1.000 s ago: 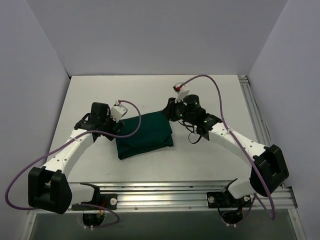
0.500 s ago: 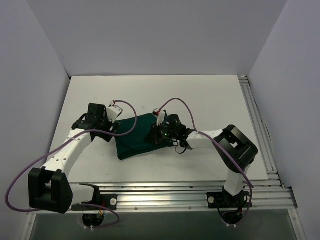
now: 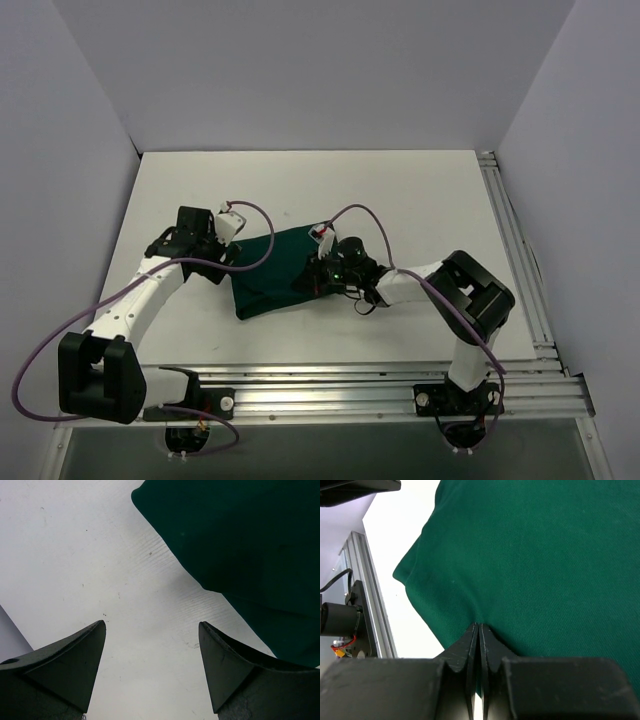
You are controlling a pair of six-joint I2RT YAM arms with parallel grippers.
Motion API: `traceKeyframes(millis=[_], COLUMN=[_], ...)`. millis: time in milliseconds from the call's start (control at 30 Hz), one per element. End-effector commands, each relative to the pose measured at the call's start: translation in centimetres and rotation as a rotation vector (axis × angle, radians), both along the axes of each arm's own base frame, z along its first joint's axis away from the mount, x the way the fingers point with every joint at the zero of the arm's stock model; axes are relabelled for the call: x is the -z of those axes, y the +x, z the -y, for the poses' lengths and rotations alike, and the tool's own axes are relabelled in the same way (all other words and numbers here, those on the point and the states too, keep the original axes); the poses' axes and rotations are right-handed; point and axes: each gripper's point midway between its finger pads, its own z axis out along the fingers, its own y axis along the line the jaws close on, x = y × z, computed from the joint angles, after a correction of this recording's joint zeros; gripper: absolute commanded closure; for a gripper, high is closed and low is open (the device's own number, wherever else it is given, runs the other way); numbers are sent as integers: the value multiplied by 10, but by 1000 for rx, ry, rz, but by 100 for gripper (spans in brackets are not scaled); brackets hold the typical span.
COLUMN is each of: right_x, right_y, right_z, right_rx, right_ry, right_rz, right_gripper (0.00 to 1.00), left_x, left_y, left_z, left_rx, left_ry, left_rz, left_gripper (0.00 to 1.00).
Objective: Prepare the surgical pack
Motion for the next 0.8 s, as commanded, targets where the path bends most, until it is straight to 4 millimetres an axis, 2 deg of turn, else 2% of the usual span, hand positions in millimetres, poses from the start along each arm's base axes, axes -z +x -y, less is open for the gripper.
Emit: traceKeyframes(millis=[0, 33, 100, 133, 167, 200, 233, 333, 400, 467, 500, 600, 633, 767], right_x=[-27, -47, -69, -91, -97, -93, -108, -94, -82, -71, -69, -54, -42, -23], right_y=[6, 7, 14, 19, 32, 36, 50, 75, 82, 91, 95, 100, 98, 100], right_z=[-8, -9, -8, -3, 5, 17, 30, 74, 92, 109, 111, 107, 102, 90], right_rx=[-25, -23, 8, 36, 111, 161, 227, 379, 429, 456, 453, 407, 373, 335], right_ry=[-13, 8, -2, 8, -25, -87, -93, -176, -205, -218, -215, -202, -199, -155], right_rz=[45, 75, 92, 126, 151, 123, 139, 78, 36, 2, 3, -25, -56, -93], right_gripper=[100, 100, 99, 98, 96, 85, 80, 61, 47, 41, 37, 34, 34, 34], left_x=[-10, -11, -12, -13, -13, -11, -10, -9, -10, -10, -10, -12, -14, -13], left_y=[6, 6, 6, 6, 6, 5, 5, 4, 5, 5, 5, 4, 4, 1], left_z=[3, 3, 3, 2, 1, 0, 1, 1, 1, 1, 1, 0, -1, -5], left_rx=[0, 1, 1, 1, -2, -5, -3, -3, -6, -8, -8, -13, -15, -24], left_ry=[-22, -24, -23, -20, -17, -16, -17, -22, -21, -21, -21, -19, -17, -1], left_rz=[24, 29, 33, 37, 41, 36, 36, 35, 40, 43, 43, 50, 55, 59], left_gripper=[16, 16, 16, 16, 16, 16, 16, 16, 16, 16, 16, 16, 16, 16])
